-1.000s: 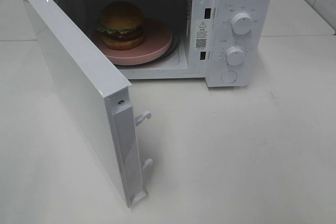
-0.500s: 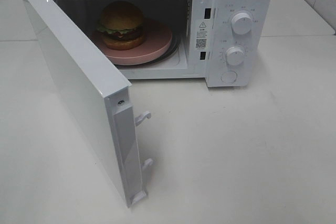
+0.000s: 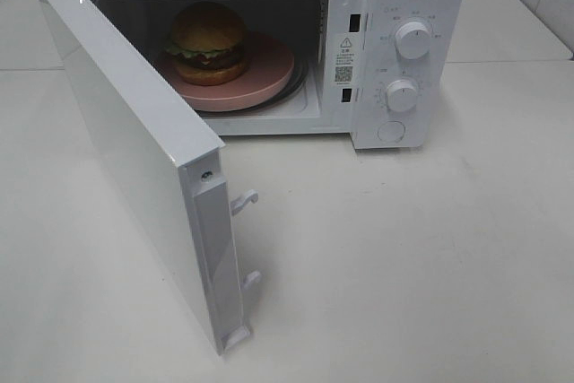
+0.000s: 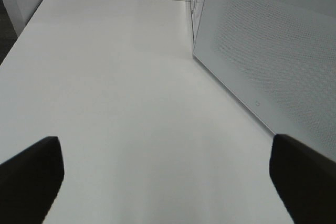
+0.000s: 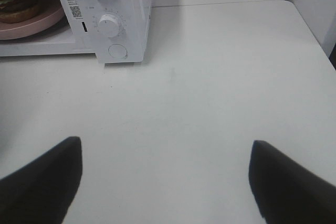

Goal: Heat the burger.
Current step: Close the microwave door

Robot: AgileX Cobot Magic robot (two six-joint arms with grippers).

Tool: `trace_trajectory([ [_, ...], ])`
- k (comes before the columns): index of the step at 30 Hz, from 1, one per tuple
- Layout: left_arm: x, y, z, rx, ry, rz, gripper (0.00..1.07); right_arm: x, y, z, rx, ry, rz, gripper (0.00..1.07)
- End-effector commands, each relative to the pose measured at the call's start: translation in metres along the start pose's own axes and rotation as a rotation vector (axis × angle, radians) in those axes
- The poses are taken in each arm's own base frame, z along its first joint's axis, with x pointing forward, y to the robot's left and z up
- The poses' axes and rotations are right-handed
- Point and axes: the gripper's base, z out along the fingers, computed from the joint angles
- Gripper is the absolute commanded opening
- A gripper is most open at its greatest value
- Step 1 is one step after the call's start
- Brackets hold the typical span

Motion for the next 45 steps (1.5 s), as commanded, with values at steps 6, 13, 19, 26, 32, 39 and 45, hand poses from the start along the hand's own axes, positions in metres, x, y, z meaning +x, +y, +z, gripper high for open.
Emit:
trace_trajectory([
  [6, -0.001, -0.001, -0.002, 0.014, -0.019, -0.009, 1.01, 0.001, 0.000, -0.003, 0.001, -0.032, 0.011, 0.76],
  [13, -0.022, -0.002, -0.005, 0.015, -0.158, -0.009, 0.98, 0.001, 0.000, -0.003, 0.001, -0.032, 0.011, 0.72],
  [19, -0.033, -0.001, 0.007, 0.012, -0.136, -0.015, 0.83, 0.001, 0.000, -0.003, 0.001, -0.032, 0.011, 0.71],
  [26, -0.057, -0.002, 0.035, 0.021, -0.143, -0.045, 0.25, 0.001, 0.000, -0.003, 0.001, -0.032, 0.011, 0.71],
  [32, -0.073, 0.000, 0.056, 0.006, -0.195, -0.038, 0.00, 0.001, 0.000, -0.003, 0.001, -0.032, 0.011, 0.71],
  [39, -0.070, 0.004, 0.088, -0.008, -0.290, -0.050, 0.00, 0.001, 0.000, -0.003, 0.001, -0.032, 0.011, 0.71],
  [45, -0.049, 0.011, 0.124, -0.035, -0.394, -0.058, 0.00, 0.001, 0.000, -0.003, 0.001, -0.032, 0.011, 0.71],
])
